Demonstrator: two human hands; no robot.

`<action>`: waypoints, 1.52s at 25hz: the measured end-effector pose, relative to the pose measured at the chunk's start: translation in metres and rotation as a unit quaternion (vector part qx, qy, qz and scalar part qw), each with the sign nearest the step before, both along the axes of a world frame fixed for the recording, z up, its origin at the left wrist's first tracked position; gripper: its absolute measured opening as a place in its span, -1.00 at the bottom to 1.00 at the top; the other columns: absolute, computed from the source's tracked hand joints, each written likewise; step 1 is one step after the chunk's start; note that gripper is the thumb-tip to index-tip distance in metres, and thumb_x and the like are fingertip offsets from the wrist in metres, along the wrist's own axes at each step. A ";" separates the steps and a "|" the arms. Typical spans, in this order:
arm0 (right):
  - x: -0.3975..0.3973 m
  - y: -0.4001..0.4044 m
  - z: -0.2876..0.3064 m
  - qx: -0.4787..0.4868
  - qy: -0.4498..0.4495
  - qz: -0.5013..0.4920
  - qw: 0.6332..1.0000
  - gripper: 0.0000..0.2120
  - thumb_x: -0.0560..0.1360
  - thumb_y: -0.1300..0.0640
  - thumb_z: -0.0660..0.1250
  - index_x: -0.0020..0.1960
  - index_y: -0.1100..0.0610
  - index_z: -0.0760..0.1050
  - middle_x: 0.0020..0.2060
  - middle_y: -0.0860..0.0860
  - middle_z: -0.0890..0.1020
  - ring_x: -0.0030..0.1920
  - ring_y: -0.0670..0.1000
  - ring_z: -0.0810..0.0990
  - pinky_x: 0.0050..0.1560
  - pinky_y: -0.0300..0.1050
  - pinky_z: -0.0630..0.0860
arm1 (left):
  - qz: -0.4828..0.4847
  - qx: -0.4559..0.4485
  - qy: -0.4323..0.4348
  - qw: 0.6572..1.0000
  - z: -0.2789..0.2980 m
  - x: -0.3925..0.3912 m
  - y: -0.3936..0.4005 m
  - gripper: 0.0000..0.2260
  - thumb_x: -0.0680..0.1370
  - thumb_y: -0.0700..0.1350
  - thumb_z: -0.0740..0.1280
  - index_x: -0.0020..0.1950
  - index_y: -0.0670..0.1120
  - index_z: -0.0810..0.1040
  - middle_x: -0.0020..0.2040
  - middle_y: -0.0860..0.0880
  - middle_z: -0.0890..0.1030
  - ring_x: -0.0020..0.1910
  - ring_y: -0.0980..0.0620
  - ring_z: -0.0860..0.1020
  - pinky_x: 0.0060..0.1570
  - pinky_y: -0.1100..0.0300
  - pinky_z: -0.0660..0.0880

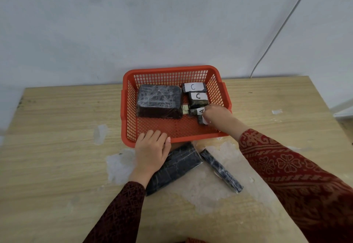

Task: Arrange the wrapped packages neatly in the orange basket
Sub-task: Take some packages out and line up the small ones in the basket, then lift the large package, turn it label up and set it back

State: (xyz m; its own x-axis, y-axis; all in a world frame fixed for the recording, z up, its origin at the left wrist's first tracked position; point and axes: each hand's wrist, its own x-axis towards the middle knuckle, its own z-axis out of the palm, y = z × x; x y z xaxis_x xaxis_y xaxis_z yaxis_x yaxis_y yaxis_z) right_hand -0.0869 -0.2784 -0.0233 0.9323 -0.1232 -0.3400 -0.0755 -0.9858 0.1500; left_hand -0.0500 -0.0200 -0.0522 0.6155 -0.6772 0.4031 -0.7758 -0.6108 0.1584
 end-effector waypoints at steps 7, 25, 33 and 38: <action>-0.003 0.001 0.007 0.034 0.003 -0.023 0.999 -0.78 0.49 0.31 0.29 0.13 0.22 0.50 0.08 0.13 0.53 0.12 0.16 0.54 0.01 0.04 0.55 | -0.003 0.005 0.004 1.000 0.000 0.001 0.000 -0.76 0.58 -0.06 0.17 -0.22 -0.07 0.53 -0.31 0.01 0.54 -0.29 -0.01 0.46 -0.26 0.11 0.29; 0.036 0.074 -0.012 0.420 -0.165 -0.214 0.867 -0.20 0.45 0.18 0.40 0.53 0.13 0.01 0.48 0.21 0.21 0.46 0.19 0.23 0.43 0.09 0.25 | 0.230 -0.237 0.488 0.808 0.028 0.082 -0.042 -0.49 0.58 -0.09 0.24 0.51 -0.10 0.19 0.49 -0.11 0.29 0.47 -0.08 0.26 0.47 -0.06 0.21; 0.008 0.073 0.028 0.365 -0.298 -0.193 0.861 -0.10 0.32 0.17 0.53 0.50 0.09 0.09 0.36 0.15 0.35 0.35 0.11 0.34 0.36 0.01 0.31 | 0.169 -0.259 0.302 0.902 0.090 0.060 -0.034 -0.66 0.56 -0.04 0.25 0.33 -0.05 0.42 0.27 -0.11 0.48 0.27 -0.04 0.40 0.30 0.06 0.33; -0.027 0.065 0.091 0.320 -0.358 -0.146 0.865 -0.28 0.34 0.12 0.50 0.42 0.03 0.26 0.20 0.07 0.40 0.19 -0.01 0.38 0.17 -0.12 0.39 | 0.100 -0.360 0.319 0.871 0.125 0.029 -0.003 -0.74 0.57 -0.05 0.28 0.25 -0.04 0.51 0.12 0.01 0.57 0.10 0.08 0.53 0.15 0.16 0.47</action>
State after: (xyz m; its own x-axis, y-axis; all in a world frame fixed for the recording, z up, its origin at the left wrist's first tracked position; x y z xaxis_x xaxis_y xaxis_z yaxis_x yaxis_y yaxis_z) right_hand -0.1135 -0.2135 0.0681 0.8926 -0.3897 0.2269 -0.1831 -0.7731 -0.6073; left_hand -0.0209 -0.0228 0.0731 0.9462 -0.2440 0.2124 -0.2797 -0.2871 0.9161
